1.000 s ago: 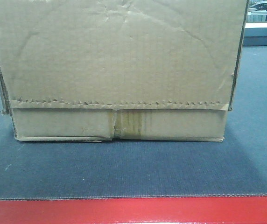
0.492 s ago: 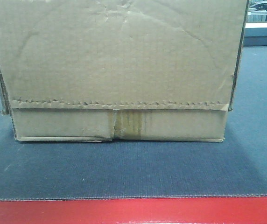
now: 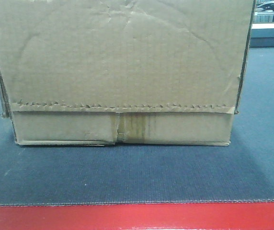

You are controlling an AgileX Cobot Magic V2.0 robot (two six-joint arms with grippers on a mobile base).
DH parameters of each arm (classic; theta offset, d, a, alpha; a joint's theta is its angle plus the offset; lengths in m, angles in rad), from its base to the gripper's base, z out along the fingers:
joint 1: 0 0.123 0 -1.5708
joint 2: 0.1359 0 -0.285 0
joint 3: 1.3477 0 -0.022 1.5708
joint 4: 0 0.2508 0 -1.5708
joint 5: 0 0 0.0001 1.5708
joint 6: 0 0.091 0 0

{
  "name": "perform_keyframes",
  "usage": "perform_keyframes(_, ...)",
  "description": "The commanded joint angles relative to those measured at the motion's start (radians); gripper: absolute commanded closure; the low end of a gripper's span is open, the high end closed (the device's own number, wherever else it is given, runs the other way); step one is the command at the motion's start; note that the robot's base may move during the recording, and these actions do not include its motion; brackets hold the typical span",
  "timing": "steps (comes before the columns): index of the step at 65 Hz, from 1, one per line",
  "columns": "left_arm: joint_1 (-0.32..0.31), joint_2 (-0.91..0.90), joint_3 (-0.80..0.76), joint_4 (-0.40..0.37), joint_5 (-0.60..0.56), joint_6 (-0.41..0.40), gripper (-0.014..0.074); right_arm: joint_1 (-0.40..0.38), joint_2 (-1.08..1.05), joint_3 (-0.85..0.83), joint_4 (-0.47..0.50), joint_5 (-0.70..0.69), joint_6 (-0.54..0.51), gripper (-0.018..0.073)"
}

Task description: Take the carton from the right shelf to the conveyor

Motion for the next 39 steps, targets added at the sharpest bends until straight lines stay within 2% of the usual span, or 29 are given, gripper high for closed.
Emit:
perform_keyframes(1, 0.004, -0.005, -0.002, 0.0, -0.021, 0.0, 0.0584, -0.013, -0.005, 0.004, -0.009, -0.024, -0.009, 0.0637)
perform_keyframes(6, 0.004, -0.005, -0.002, 0.0, -0.021, 0.0, 0.0584, -0.045, -0.005, 0.028, 0.045, -0.051, -0.064, 0.0637)
perform_keyframes(12, 0.004, -0.005, -0.002, 0.0, -0.021, 0.0, 0.0584, -0.104, -0.005, 0.086, 0.186, -0.123, -0.216, 0.0637)
perform_keyframes(16, 0.004, -0.005, -0.002, 0.0, -0.021, 0.0, 0.0584, -0.147, -0.007, 0.163, 0.232, -0.194, -0.242, 0.0637)
perform_keyframes(22, 0.004, -0.005, -0.002, 0.0, -0.021, 0.0, 0.0584, -0.175, -0.03, 0.257, 0.234, -0.27, -0.242, 0.0637)
perform_keyframes(36, 0.004, -0.005, -0.002, 0.0, -0.021, 0.0, 0.0584, -0.172, -0.1, 0.465, 0.234, -0.394, -0.242, 0.0637)
perform_keyframes(39, 0.004, -0.005, -0.002, 0.0, -0.021, 0.0, 0.0584, -0.169, -0.1, 0.465, 0.234, -0.42, -0.242, 0.0637)
